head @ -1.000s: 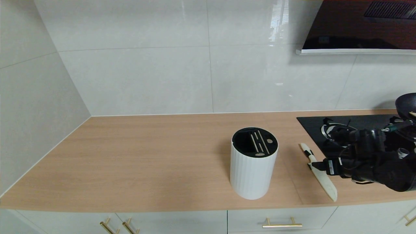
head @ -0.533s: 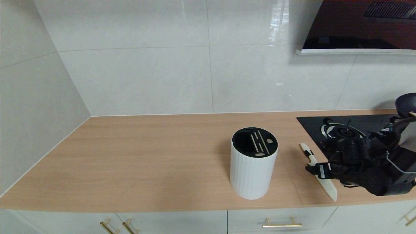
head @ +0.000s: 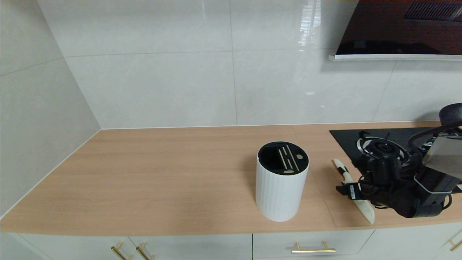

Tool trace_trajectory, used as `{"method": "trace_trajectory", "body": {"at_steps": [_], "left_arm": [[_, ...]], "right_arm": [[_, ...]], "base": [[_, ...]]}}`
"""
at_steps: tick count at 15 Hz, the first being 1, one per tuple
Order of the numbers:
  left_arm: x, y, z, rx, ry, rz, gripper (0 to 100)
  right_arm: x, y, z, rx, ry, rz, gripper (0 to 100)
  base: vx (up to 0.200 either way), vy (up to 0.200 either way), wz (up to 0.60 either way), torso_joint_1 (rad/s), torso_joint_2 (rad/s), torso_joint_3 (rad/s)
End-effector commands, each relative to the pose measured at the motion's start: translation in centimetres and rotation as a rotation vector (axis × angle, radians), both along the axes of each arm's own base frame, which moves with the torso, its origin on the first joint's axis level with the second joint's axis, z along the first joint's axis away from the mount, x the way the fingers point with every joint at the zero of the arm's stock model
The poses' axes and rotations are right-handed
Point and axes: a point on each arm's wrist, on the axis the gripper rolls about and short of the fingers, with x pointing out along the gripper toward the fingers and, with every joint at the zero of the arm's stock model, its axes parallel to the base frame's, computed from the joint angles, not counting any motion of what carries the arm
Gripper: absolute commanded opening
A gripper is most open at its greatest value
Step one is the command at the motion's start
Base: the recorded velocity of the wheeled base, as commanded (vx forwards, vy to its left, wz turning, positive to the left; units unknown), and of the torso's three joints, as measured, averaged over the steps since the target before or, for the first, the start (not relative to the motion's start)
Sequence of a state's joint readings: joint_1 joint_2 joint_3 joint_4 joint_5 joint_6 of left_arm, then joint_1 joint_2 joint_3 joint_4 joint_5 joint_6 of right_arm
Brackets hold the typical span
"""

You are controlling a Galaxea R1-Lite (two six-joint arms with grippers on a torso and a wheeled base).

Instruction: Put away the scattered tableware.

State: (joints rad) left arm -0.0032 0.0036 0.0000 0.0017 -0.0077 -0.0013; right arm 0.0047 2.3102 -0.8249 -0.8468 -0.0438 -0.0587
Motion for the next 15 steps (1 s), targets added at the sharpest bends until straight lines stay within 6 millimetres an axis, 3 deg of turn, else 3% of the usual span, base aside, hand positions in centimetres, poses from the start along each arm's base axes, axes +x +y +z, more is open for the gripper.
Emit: {"method": "trace_trajectory", "body": {"at_steps": [1,12,13,15], "left_arm": [[0.01,0.00,0.00,0.000,0.001,0.000,100],[0.01,0.00,0.00,0.000,0.001,0.000,100],[0.01,0.00,0.00,0.000,0.001,0.000,100],[0.01,0.00,0.00,0.000,0.001,0.000,100]], "right_arm": [[0.35,-0.75,-0.53,0.001,-0.003,-0.020,100],[1.02,-0.82,-1.19,0.001,-0.054,-0.020,100],[1.02,-0.76,-1.31,0.001,-0.051,-0.018,0],[0.93,-0.76,-1.49,0.002,-0.043,-0.017,0]], "base": [[0.000,0.000,0.00,0.000,0.00,0.000],[0.000,0.000,0.00,0.000,0.00,0.000],[0.000,0.000,0.00,0.000,0.00,0.000],[0.000,0.000,0.00,0.000,0.00,0.000]]}}
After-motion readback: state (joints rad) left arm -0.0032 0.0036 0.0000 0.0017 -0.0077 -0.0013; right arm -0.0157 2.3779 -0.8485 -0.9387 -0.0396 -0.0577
